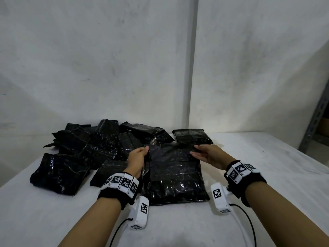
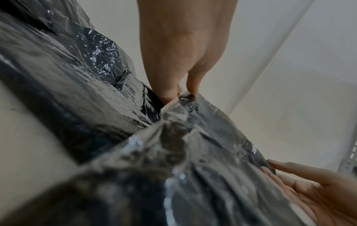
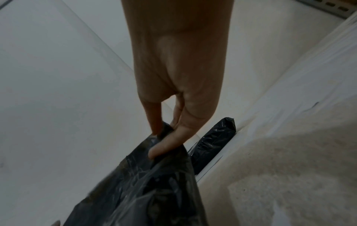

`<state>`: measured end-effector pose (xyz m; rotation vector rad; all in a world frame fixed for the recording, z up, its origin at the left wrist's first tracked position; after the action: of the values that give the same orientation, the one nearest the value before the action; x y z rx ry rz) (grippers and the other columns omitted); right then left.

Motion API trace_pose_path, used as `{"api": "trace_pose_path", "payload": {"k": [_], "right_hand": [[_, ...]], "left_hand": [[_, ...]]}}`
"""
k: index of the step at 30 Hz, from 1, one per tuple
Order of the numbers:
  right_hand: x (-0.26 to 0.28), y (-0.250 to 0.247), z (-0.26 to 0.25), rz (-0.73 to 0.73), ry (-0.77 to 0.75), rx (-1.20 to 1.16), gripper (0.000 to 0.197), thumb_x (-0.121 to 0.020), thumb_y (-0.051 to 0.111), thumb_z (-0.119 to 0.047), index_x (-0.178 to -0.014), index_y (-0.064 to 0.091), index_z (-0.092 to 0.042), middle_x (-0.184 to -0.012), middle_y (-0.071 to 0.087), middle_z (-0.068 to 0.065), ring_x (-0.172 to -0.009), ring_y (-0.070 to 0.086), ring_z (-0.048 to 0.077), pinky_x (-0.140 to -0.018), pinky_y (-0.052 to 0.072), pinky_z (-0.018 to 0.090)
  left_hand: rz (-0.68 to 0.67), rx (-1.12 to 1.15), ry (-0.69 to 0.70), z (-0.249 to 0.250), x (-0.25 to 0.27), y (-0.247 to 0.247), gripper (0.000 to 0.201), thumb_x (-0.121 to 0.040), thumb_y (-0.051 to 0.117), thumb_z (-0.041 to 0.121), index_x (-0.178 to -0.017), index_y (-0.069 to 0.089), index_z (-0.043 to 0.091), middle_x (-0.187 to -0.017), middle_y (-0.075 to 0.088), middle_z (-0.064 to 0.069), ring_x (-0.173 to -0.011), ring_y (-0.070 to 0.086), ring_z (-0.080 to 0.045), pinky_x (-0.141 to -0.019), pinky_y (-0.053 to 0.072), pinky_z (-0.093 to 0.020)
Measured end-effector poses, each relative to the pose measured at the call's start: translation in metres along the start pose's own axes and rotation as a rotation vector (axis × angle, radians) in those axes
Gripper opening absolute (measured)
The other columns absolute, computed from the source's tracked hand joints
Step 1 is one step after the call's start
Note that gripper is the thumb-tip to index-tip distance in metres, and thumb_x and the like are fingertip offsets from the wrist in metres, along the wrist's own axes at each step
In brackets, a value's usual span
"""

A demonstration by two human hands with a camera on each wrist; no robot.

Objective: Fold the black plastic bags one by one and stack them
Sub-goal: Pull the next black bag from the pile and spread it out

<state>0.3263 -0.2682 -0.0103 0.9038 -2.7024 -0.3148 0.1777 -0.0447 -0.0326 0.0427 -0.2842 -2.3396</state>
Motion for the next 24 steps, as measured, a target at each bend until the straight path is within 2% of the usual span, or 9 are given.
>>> {"api": "trace_pose_path", "payload": {"k": [4, 7, 10, 12, 15, 17, 19, 21, 24], "right_hand": [[0.002, 0.001, 0.002, -0.005, -0.014, 0.015, 0.024, -0.092, 0.055, 0.007, -0.114, 0.056, 0.015, -0.111, 0.064, 0.023, -0.093, 0.068, 0.024, -0.077, 0.059, 0.025], [0.002, -0.004, 0.001, 0.073, -0.017, 0.022, 0.01, -0.092, 0.053, 0.009, -0.101, 0.057, 0.008, -0.099, 0.066, 0.019, -0.088, 0.069, 0.024, -0.073, 0.059, 0.025], [0.002, -0.008, 0.001, 0.117, -0.015, -0.009, 0.01, -0.091, 0.051, 0.012, -0.098, 0.057, 0.008, -0.095, 0.066, 0.018, -0.084, 0.069, 0.026, -0.068, 0.06, 0.025], [0.003, -0.009, 0.003, 0.111, -0.007, -0.025, 0.014, -0.091, 0.051, 0.013, -0.104, 0.056, 0.011, -0.097, 0.066, 0.017, -0.082, 0.07, 0.024, -0.063, 0.06, 0.024], [0.006, -0.006, 0.003, 0.085, -0.007, -0.039, 0.007, -0.093, 0.049, 0.011, -0.095, 0.055, 0.009, -0.097, 0.063, 0.015, -0.086, 0.066, 0.024, -0.066, 0.06, 0.024], [0.006, -0.004, 0.003, 0.058, -0.013, -0.053, 0.005, -0.094, 0.05, 0.008, -0.097, 0.054, 0.008, -0.099, 0.062, 0.015, -0.087, 0.067, 0.023, -0.067, 0.06, 0.023], [0.005, -0.005, 0.003, 0.054, -0.01, -0.072, 0.018, -0.096, 0.051, 0.003, -0.113, 0.052, 0.008, -0.106, 0.062, 0.018, -0.087, 0.069, 0.023, -0.066, 0.06, 0.023], [0.004, -0.006, 0.003, 0.062, -0.003, -0.077, 0.024, -0.096, 0.051, 0.002, -0.119, 0.051, 0.01, -0.111, 0.062, 0.021, -0.089, 0.069, 0.025, -0.066, 0.06, 0.023], [0.005, -0.007, 0.004, 0.105, -0.01, 0.005, 0.009, -0.094, 0.054, 0.002, -0.101, 0.058, 0.007, -0.094, 0.065, 0.016, -0.081, 0.066, 0.022, -0.063, 0.059, 0.021]], "left_hand": [[-0.084, -0.023, 0.002, 0.003, 0.004, 0.006, 0.011, -0.084, 0.071, 0.011, -0.089, 0.071, 0.002, -0.09, 0.072, -0.017, -0.092, 0.066, -0.032, -0.088, 0.053, -0.044], [-0.013, -0.025, 0.038, 0.004, 0.001, 0.0, 0.005, -0.084, 0.068, 0.002, -0.083, 0.069, 0.007, -0.072, 0.069, -0.004, -0.077, 0.063, -0.023, -0.068, 0.052, -0.028], [0.008, -0.035, 0.042, 0.008, 0.003, 0.0, 0.007, -0.083, 0.07, 0.003, -0.089, 0.068, 0.005, -0.056, 0.062, 0.004, -0.053, 0.057, -0.005, -0.048, 0.043, -0.014], [0.03, -0.071, 0.075, 0.01, 0.002, -0.003, 0.01, -0.081, 0.071, 0.002, -0.087, 0.067, 0.008, -0.057, 0.063, 0.006, -0.051, 0.056, 0.0, -0.049, 0.043, -0.009], [0.025, -0.073, 0.049, 0.008, 0.002, -0.006, 0.014, -0.079, 0.074, 0.004, -0.093, 0.068, 0.004, -0.086, 0.069, -0.008, -0.074, 0.061, -0.014, -0.074, 0.049, -0.022], [0.006, -0.063, 0.016, 0.007, 0.003, -0.006, 0.024, -0.084, 0.069, 0.004, -0.107, 0.065, 0.0, -0.066, 0.066, -0.003, -0.056, 0.058, -0.008, -0.056, 0.047, -0.017], [-0.004, -0.055, -0.031, 0.003, 0.001, -0.006, 0.024, -0.089, 0.065, 0.006, -0.112, 0.06, 0.003, -0.042, 0.053, 0.008, -0.03, 0.039, 0.001, -0.032, 0.029, -0.012], [0.015, -0.062, -0.055, 0.0, -0.004, -0.009, 0.028, -0.089, 0.065, 0.01, -0.116, 0.059, 0.004, -0.039, 0.045, 0.01, -0.026, 0.027, 0.001, -0.029, 0.02, -0.011], [0.041, -0.101, -0.076, -0.002, -0.006, -0.01, 0.03, -0.088, 0.067, 0.016, -0.116, 0.062, 0.005, -0.051, 0.044, 0.003, -0.029, 0.03, 0.001, -0.032, 0.024, -0.01]]}}
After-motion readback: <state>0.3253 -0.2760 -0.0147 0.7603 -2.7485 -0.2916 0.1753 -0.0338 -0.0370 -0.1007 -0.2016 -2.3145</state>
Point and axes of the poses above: each hand's wrist, its own x-axis away from the middle knuckle, its own y-axis out of the palm, z = x × y, the point moved 5 cm from there along -x, towards the middle knuckle
